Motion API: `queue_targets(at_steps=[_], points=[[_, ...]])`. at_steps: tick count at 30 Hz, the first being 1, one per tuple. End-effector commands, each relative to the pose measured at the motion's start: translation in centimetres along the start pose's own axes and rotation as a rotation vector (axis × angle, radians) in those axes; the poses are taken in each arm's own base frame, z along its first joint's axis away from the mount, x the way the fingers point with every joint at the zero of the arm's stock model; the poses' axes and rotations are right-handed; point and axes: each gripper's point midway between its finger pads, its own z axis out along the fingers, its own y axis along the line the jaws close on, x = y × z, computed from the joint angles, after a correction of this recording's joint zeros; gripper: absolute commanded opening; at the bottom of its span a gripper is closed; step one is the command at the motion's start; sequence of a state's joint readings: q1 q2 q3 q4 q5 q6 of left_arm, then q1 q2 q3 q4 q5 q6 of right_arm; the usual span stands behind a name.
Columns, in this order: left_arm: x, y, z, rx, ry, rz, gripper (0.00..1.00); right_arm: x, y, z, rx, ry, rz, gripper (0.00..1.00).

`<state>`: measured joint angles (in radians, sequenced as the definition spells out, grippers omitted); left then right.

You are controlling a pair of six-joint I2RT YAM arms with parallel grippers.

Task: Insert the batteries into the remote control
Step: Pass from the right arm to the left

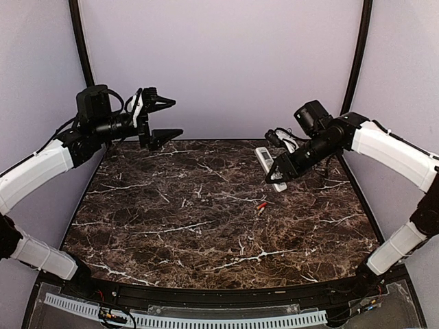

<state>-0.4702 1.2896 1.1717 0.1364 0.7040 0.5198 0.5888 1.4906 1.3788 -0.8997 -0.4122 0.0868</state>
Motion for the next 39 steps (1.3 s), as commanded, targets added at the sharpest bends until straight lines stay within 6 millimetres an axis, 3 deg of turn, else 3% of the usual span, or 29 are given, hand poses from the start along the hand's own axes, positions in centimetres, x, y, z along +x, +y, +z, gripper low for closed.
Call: queue_targets(at_steps=[1,3,6,7,12,19,21,29,33,39], points=[[0.0,-4.2,1.0,0.187,-0.004,0.367,0.85,-0.3,3.0,-0.7,-0.076,0.053,-0.123,0.24],[-0.4,-4.1,2.4,0.146,-0.019,0.592,0.86,-0.3,3.6,-0.3,-0.086,0.083,-0.145,0.24],[-0.9,-5.8,4.4,0.187,-0.059,0.785,0.87,-0.1,4.7,0.2,-0.105,0.112,-0.176,0.24],[-0.2,-6.4,5.1,0.216,-0.06,0.845,0.87,-0.1,5.0,0.4,-0.115,0.114,-0.184,0.24],[2.1,-11.3,7.4,0.365,-0.096,0.958,0.87,0.4,7.0,0.4,-0.154,0.135,-0.238,0.23],[2.7,-14.4,9.7,0.393,-0.087,1.044,0.86,1.1,7.7,0.1,-0.164,0.151,-0.273,0.24],[2.4,-14.6,10.5,0.372,-0.088,1.055,0.85,1.4,7.9,0.3,-0.168,0.15,-0.281,0.24],[4.6,-14.6,13.1,0.364,0.012,1.017,0.77,1.5,9.6,-0.3,-0.183,0.125,-0.33,0.24],[4.8,-14.0,13.6,0.339,0.058,1.026,0.72,1.8,9.6,-0.4,-0.16,0.128,-0.334,0.24],[4.3,-14.9,13.6,0.348,0.05,0.978,0.58,1.5,9.5,-0.1,-0.131,0.116,-0.331,0.23]])
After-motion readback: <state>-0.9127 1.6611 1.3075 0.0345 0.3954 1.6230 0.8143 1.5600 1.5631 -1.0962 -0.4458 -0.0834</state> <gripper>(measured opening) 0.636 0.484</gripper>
